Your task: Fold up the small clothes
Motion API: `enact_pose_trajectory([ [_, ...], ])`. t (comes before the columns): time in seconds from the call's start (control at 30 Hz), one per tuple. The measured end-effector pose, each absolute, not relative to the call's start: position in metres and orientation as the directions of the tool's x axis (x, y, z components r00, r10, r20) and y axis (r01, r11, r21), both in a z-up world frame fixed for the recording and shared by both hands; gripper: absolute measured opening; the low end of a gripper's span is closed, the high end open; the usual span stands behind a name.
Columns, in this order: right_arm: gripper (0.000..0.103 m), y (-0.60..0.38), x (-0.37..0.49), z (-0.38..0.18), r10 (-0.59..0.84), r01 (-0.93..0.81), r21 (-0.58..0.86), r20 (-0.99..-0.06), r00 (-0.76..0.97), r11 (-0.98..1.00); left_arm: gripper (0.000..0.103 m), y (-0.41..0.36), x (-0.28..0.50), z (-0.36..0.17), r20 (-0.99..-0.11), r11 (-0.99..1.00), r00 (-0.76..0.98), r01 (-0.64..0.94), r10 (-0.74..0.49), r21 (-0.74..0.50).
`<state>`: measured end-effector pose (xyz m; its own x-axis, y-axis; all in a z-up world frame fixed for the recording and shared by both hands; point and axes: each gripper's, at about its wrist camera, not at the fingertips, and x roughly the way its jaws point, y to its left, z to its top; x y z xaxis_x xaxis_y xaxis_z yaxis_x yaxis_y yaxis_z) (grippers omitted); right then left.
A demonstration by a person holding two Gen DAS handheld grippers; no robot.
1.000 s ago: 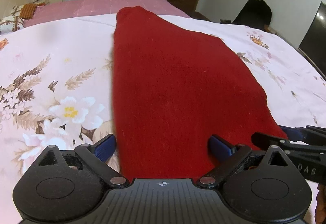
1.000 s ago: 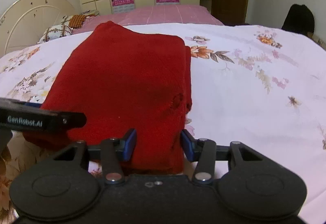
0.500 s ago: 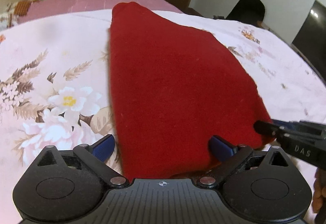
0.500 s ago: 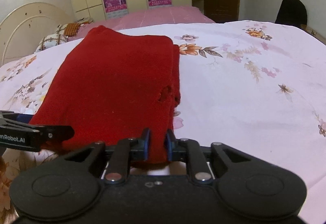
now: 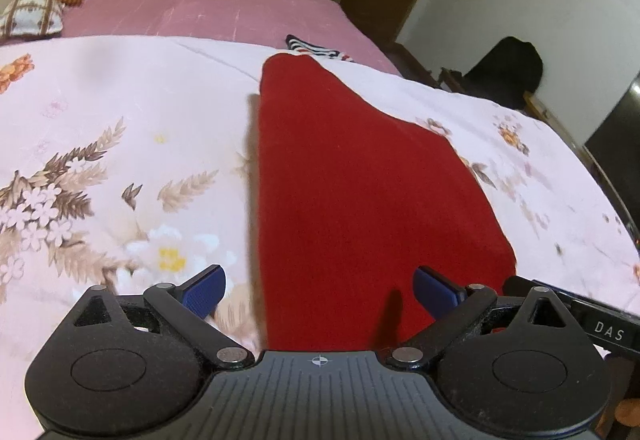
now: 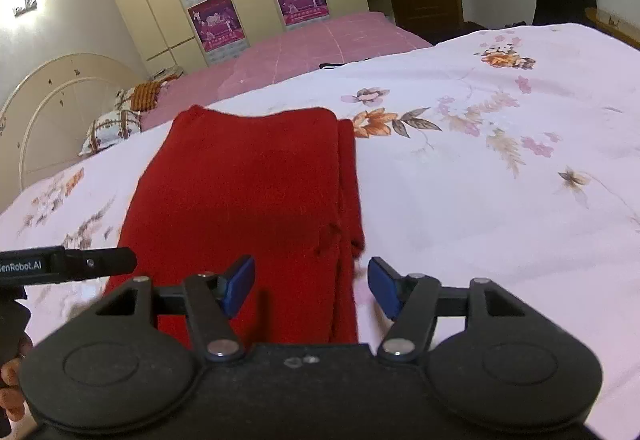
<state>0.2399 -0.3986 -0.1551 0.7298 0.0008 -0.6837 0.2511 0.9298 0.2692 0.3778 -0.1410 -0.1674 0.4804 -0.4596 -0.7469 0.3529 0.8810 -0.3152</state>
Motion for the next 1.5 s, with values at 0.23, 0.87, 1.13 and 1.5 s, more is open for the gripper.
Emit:
enact_pose_trajectory([
  [0.23, 0.069, -0.415, 0.279, -0.166, 0.055, 0.259, 0.341, -0.691, 0.721, 0.904, 0.099, -0.149, 0.412, -0.190, -0.754, 0.862, 0.424, 0.324, -0.501, -0.391],
  [0.87, 0.055, -0.448, 0.302, -0.199, 0.222, 0.241, 0.553, -0.640, 0.735, 0.797, 0.090, -0.181, 0.427, -0.200, -0.729, 0.819, 0.389, 0.378, -0.563, -0.431],
  [1.13, 0.032, -0.437, 0.296, -0.186, 0.222, 0.216, 0.549, -0.622, 0.751, 0.808, 0.063, -0.180, 0.417, -0.185, -0.715, 0.823, 0.423, 0.395, -0.557, -0.408],
  [1.5, 0.030, -0.399, 0.298, -0.140, 0.332, 0.084, 0.651, -0.489, 0.807, 0.755, 0.053, -0.135, 0.411, -0.149, -0.679, 0.825, 0.471, 0.364, -0.564, -0.433],
])
